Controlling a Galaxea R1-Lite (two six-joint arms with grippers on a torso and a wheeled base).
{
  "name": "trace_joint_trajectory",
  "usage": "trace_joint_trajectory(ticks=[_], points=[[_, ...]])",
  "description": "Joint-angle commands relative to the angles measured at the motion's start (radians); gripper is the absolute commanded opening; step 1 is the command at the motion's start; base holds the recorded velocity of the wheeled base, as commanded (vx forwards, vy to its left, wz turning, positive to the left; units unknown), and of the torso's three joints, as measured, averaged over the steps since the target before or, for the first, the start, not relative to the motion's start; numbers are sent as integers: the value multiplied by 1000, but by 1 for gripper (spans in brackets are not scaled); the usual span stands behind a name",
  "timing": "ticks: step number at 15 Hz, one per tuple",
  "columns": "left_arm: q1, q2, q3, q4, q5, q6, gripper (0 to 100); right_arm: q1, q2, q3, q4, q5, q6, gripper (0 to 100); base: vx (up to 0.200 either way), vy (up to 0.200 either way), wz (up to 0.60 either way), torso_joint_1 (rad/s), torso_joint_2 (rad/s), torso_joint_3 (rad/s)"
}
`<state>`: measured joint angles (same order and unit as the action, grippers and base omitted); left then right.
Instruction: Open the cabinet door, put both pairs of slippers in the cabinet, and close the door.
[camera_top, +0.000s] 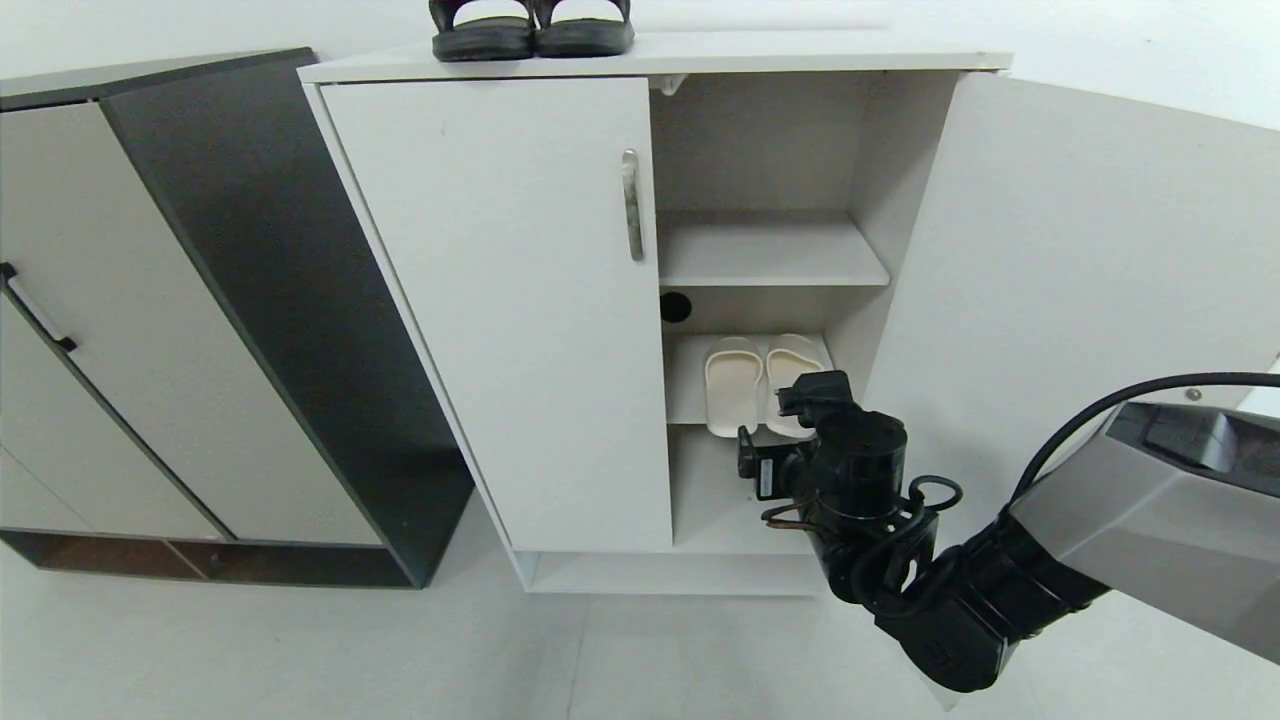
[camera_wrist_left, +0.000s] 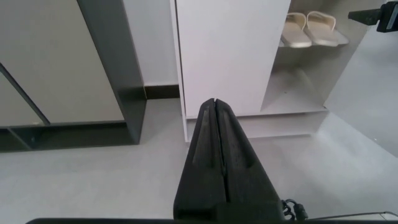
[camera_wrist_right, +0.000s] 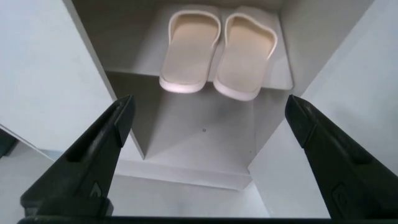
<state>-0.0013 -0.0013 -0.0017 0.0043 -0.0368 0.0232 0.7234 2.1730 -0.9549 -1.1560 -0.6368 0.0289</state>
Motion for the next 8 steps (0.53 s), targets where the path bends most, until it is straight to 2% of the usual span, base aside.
trace_joint_trajectory(ticks=[1, 7, 8], points=[[0, 1, 0, 0, 0, 1, 0, 1, 4, 2, 1, 0, -1, 100, 0, 0, 0, 2, 2, 203], [0, 1, 0, -1, 0, 9, 0, -1, 7, 2, 1, 0, 0, 100, 0, 0, 0, 2, 3, 202], [0, 1, 0, -1, 0, 7, 0, -1, 7, 4, 1, 0, 0, 100, 0, 0, 0, 0, 0, 0]])
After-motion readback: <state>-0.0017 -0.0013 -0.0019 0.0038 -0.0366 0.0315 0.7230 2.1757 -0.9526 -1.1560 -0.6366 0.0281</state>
